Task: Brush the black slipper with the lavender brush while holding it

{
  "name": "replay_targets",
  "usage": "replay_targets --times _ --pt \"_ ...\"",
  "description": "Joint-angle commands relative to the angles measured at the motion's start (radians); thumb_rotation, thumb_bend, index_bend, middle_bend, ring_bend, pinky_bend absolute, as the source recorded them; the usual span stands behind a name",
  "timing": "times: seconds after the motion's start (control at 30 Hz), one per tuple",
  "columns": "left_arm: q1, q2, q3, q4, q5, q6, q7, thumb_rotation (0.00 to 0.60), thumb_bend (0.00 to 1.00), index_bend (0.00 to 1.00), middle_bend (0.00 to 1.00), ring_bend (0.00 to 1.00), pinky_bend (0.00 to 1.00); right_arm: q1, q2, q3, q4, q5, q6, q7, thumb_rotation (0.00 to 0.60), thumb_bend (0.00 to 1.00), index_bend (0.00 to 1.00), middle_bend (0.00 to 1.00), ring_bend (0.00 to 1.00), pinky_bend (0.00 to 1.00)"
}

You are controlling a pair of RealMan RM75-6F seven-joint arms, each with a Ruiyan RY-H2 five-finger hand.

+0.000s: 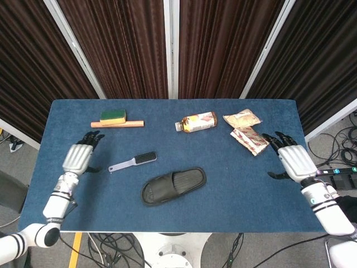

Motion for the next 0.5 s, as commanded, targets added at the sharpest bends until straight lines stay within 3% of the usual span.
replay_targets --times 0.03,0.23,0.5 --pt "0.138 0.125 0.038 -0.072 0.067 0.175 -0.093 0.600 0.03 0.23 0.20 0.10 0.30 -0.134 0.020 -0.027 0.044 -0.071 0.141 0.064 0.600 0.12 0.08 0.23 0.08 0.19" --pt "0.286 0.224 0.094 -0.136 0.118 0.353 -0.135 0.600 0.03 0.24 0.20 0.10 0.28 -0.301 -0.015 -0.054 0.071 -0.118 0.317 0.065 0.600 0.12 0.04 0.15 0.02 0.12" --pt "0.409 0.223 0.156 -0.219 0.149 0.485 -0.064 0.600 0.03 0.24 0.21 0.10 0.26 -0.430 -0.060 -0.065 0.096 -0.179 0.426 0.084 0.600 0.13 0.03 0.14 0.00 0.08"
